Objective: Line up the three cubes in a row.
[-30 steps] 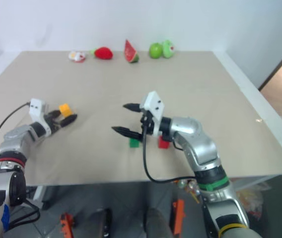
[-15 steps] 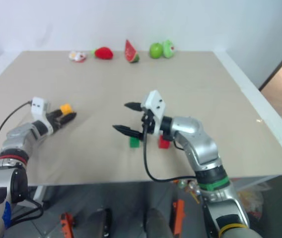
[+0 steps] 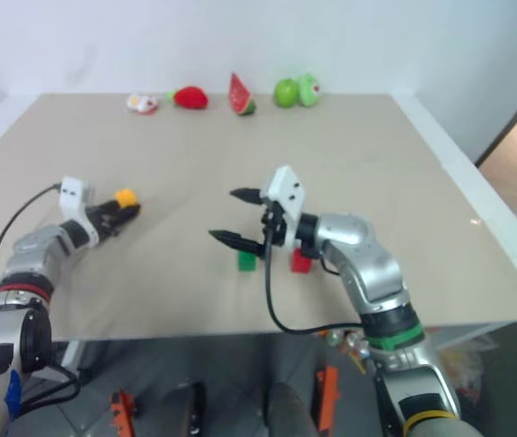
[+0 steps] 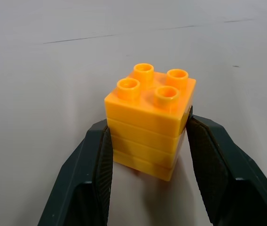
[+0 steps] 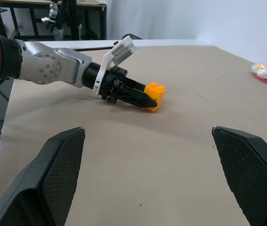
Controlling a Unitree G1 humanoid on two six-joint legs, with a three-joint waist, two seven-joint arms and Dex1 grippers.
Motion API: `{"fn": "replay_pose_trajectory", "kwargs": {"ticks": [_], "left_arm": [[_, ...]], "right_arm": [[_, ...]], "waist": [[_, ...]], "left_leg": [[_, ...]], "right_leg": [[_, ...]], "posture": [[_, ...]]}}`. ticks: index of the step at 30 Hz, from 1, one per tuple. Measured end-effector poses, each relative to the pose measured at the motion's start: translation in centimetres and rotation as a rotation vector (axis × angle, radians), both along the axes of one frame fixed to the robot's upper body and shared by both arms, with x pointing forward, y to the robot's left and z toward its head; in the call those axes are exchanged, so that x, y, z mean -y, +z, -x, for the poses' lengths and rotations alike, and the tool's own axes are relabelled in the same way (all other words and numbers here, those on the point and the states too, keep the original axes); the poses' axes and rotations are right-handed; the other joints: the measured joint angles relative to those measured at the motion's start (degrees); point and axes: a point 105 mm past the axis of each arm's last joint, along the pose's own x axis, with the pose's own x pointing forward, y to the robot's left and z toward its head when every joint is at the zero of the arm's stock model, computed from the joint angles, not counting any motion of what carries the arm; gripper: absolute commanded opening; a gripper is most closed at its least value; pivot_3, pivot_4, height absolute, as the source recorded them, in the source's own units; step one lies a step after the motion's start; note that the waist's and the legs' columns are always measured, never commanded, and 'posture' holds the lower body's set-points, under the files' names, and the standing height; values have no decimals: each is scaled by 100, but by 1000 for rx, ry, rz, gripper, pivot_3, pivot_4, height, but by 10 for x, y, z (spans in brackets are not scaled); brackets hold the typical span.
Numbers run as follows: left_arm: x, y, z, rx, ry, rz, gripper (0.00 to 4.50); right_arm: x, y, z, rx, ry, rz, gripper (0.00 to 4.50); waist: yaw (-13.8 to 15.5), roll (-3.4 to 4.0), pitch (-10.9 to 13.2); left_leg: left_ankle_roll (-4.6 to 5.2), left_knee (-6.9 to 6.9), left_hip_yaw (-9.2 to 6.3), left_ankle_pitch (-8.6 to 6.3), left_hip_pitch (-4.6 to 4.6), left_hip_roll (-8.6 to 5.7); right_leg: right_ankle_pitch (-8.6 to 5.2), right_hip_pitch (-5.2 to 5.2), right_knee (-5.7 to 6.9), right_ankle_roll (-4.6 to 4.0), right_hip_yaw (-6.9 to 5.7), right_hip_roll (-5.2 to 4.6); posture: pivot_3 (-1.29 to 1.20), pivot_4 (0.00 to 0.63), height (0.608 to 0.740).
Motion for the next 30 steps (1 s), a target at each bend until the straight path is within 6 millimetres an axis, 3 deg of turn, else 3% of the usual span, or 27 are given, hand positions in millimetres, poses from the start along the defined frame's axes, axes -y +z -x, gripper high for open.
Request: {"fn": "replay_pose_trajectory", "kwargs": {"ticks": [3, 10, 16, 21, 30], "left_arm": [[20, 6, 10, 47, -166, -66, 1811], [57, 6, 45, 74, -434, -127, 1811], [89, -13, 77, 51, -596, -141, 1811], [103, -12, 76, 76, -587, -95, 1811], [121, -9, 77, 105, -573, -18, 1811]], "right_arm": [[9, 1, 1, 0, 6, 26, 4487], [61, -6, 12, -31, -13, 132, 4487], [98, -9, 23, -91, -66, 165, 4487], [118, -5, 48, -146, -35, 176, 4487], [124, -7, 50, -164, -64, 180, 4487]], "waist": [[1, 0, 0], [2, 1, 1], [2, 1, 1], [14, 2, 1], [1, 2, 1]], "left_leg": [[-1, 0, 1, 0, -2, 0], [-2, -3, 1, -2, -3, -1], [-1, 0, 1, -1, 3, 0], [0, 13, 2, -1, 4, -2], [-1, 12, 6, -1, 10, -3]], "right_leg": [[-2, 0, -1, -3, 1, -3], [-10, -1, -1, -5, 3, -4], [-9, 2, -1, -6, 5, -3], [-7, 8, -1, -2, 7, -6], [-4, 8, -3, -2, 13, -5]], "posture": [[0, 150, 740], [0, 150, 740], [0, 150, 740], [0, 150, 740], [0, 150, 740]]}}
